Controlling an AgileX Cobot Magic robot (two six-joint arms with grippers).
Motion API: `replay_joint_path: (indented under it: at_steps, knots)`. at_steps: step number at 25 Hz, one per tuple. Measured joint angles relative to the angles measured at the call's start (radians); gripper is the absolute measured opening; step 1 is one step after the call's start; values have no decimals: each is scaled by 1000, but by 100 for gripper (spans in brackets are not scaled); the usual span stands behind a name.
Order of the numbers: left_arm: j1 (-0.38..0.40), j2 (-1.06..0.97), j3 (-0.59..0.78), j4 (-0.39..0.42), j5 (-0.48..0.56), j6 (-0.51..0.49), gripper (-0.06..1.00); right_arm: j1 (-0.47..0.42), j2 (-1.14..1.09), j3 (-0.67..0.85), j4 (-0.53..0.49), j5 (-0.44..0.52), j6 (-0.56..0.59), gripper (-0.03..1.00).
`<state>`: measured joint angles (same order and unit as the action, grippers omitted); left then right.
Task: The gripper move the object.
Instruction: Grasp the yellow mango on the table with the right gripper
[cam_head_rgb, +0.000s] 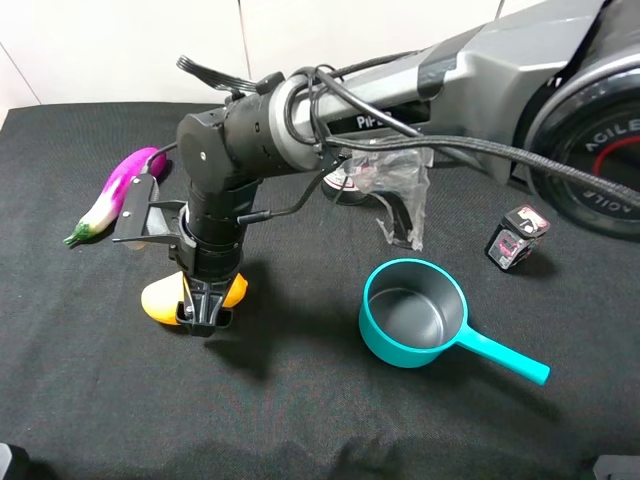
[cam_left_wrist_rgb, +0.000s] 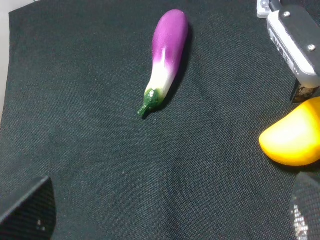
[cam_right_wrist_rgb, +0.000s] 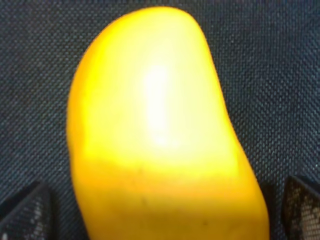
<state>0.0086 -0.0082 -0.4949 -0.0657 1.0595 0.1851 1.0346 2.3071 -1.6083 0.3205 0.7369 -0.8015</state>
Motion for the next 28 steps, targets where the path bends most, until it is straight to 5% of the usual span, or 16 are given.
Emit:
replay_joint_path:
  at_steps: [13, 17, 28]
  knots:
    - [0, 0, 0, 0, 0, 0, 99, 0, 5, 0, 24, -16, -3, 69]
    - [0, 0, 0, 0, 0, 0, 99, 0, 5, 0, 31, -16, -2, 52]
    - [0, 0, 0, 0, 0, 0, 99, 0, 5, 0, 30, -15, 0, 51]
